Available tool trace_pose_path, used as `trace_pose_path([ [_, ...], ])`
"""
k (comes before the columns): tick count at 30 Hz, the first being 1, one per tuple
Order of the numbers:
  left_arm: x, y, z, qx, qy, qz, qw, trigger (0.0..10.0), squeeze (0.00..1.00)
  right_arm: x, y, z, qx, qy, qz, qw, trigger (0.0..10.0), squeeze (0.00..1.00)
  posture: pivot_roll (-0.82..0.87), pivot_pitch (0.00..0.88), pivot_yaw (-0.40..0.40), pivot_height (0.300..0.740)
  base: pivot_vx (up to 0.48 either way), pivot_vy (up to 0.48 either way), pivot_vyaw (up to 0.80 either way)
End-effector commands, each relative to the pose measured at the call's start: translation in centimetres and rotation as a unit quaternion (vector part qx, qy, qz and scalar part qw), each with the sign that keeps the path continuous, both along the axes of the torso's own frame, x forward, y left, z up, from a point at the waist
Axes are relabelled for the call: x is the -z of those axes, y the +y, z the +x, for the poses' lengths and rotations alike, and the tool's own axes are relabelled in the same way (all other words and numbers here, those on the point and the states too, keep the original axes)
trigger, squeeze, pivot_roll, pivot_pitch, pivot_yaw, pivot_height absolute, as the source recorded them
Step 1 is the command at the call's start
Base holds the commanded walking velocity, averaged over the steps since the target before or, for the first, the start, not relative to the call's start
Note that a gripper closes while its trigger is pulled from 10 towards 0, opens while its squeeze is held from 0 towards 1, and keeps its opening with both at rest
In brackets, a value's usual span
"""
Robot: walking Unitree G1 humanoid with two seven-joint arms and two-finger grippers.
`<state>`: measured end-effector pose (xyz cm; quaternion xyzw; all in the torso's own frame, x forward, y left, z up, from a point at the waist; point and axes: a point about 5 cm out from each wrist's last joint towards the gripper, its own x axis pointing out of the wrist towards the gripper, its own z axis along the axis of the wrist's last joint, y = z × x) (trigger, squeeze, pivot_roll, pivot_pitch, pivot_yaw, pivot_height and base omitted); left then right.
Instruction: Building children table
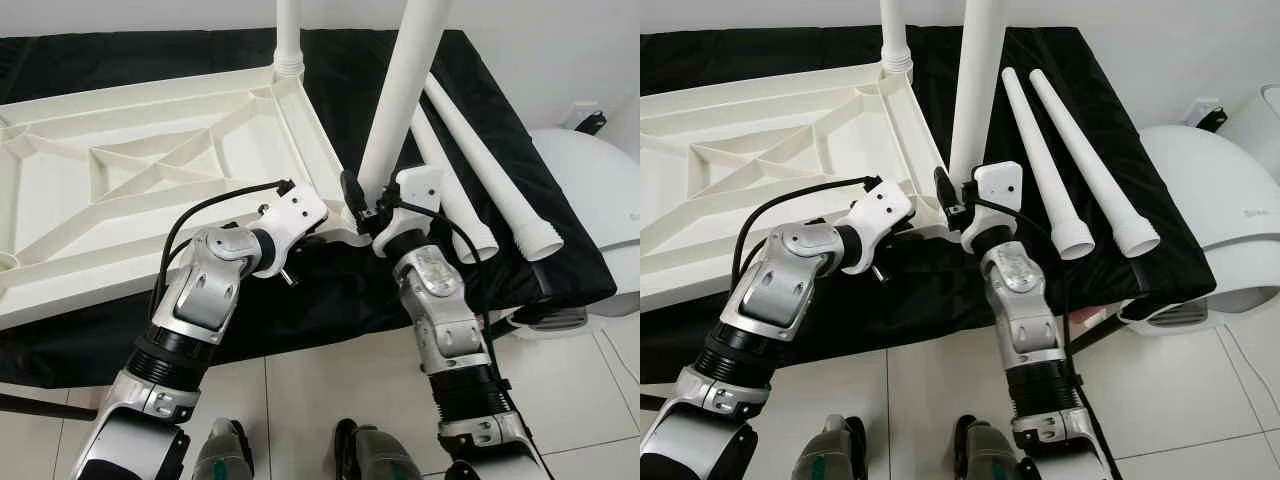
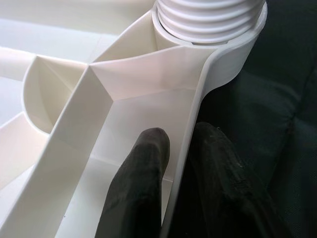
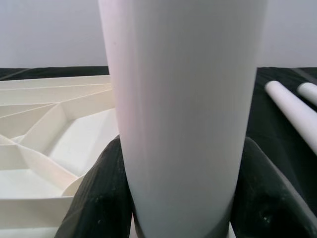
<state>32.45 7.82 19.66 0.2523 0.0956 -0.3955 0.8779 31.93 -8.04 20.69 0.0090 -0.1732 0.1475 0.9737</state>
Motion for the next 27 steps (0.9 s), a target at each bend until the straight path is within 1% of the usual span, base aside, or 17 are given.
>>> trace_pose_path([
  [1, -2.73, -0.40, 0.28, -0.034, -0.079, -0.021, 0.996, 10.0, 0.00, 1.44, 0.92, -0.24, 0.008, 0.033, -0.007, 0.999, 10.0, 0.00, 0.04, 0.192, -0.031, 0.740, 0.000, 0.000, 0.00],
  [3, -2.73, -0.40, 0.28, -0.034, -0.079, -0.021, 0.996, 10.0, 0.00, 1.45, 1.00, -0.25, 0.016, 0.033, -0.007, 0.999, 10.0, 0.00, 0.04, 0.192, -0.031, 0.740, 0.000, 0.000, 0.00],
  [4, -2.74, -0.42, 0.28, -0.033, -0.079, -0.021, 0.996, 10.0, 0.00, 1.66, 1.07, -0.15, 0.033, 0.039, -0.007, 0.999, 10.0, 0.00, 0.04, 0.189, -0.031, 0.740, 0.000, 0.000, 0.00],
  [6, -2.75, -0.44, 0.28, -0.033, -0.079, -0.021, 0.996, 10.0, 0.00, 1.81, 1.13, -0.08, 0.043, 0.043, -0.007, 0.998, 10.0, 0.00, 0.04, 0.189, -0.031, 0.740, 0.000, 0.000, 0.00],
  [8, -2.77, -0.46, 0.26, -0.032, -0.079, -0.021, 0.996, 10.0, 0.00, 2.13, 1.30, -0.04, 0.069, 0.053, -0.002, 0.996, 10.0, 0.00, 0.04, 0.186, -0.032, 0.740, 0.000, 0.000, 0.00],
  [14, -2.77, -0.44, 0.23, -0.032, -0.080, -0.020, 0.996, 10.0, 0.00, 2.28, 1.64, -0.15, 0.074, 0.059, 0.006, 0.995, 10.0, 0.00, 0.04, 0.181, -0.033, 0.740, 0.000, 0.000, 0.00],
  [18, -2.77, -0.45, 0.20, -0.031, -0.080, -0.020, 0.996, 10.0, 0.00, 2.22, 1.47, -0.07, 0.072, 0.058, 0.007, 0.996, 10.0, 0.00, 0.04, 0.174, -0.034, 0.740, 0.000, 0.000, 0.00],
  [19, -2.76, -0.45, 0.21, -0.031, -0.080, -0.020, 0.996, 10.0, 0.00, 2.20, 1.39, -0.01, 0.067, 0.058, 0.007, 0.996, 10.0, 1.00, 0.04, 0.171, -0.034, 0.740, 0.000, 0.000, 0.00],
  [23, -2.77, -0.47, 0.21, -0.030, -0.081, -0.019, 0.996, 10.0, 0.00, 2.05, 1.26, 0.03, 0.054, 0.053, 0.006, 0.997, 10.0, 1.00, 0.04, 0.171, -0.034, 0.740, 0.000, 0.000, 0.00],
  [27, -2.72, -0.56, 0.19, -0.028, -0.082, -0.019, 0.996, 10.0, 0.00, 1.79, 0.68, 0.03, 0.034, 0.046, 0.011, 0.998, 10.0, 1.00, 0.04, 0.162, -0.038, 0.740, 0.000, 0.000, 0.00],
])
